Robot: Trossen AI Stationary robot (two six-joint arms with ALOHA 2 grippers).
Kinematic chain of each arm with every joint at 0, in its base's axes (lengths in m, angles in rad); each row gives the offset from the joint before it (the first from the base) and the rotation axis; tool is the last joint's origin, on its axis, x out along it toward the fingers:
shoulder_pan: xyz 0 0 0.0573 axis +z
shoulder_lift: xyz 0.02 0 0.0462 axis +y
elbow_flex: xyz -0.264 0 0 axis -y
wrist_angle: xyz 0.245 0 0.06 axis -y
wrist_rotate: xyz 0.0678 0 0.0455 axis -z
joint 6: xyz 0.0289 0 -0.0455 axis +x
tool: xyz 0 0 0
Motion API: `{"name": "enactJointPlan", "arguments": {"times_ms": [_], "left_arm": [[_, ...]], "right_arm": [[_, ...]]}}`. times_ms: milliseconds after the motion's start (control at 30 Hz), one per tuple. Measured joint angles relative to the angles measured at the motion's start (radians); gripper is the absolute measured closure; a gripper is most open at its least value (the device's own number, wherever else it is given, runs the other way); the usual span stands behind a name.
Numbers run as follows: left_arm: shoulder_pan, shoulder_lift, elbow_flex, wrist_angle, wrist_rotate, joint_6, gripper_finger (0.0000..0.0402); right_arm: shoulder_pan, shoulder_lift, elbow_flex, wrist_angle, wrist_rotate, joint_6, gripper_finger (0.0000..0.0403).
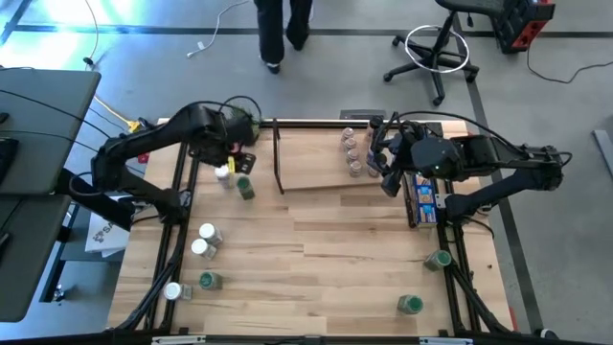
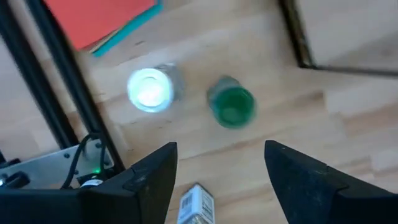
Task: Shelf spices
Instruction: Put the white seasoning bottle on the shelf
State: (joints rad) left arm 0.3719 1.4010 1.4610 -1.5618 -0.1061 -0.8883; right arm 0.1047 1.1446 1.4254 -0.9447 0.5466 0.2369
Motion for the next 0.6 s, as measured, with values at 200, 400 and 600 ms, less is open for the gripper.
{"name": "enactJointPlan", "arguments": {"times_ms": [200,400,600], "left_arm": [[0.14,-0.01,-0.137,0.072,0.044,0.037,0.015],[0.236,-0.012,-0.275,0.161,0.069,0.103,0.0142],[0.304,-0.012,-0.354,0.266,0.07,0.115,0.0132]], "right_arm": [[0.0,0.0,0.0,-0.001,0.0,0.017,0.0128],[0.0,0.0,0.0,-0.001,0.0,0.034,0.0128],[0.0,0.0,0.0,0.0,0.0,0.025,0.0128]]}}
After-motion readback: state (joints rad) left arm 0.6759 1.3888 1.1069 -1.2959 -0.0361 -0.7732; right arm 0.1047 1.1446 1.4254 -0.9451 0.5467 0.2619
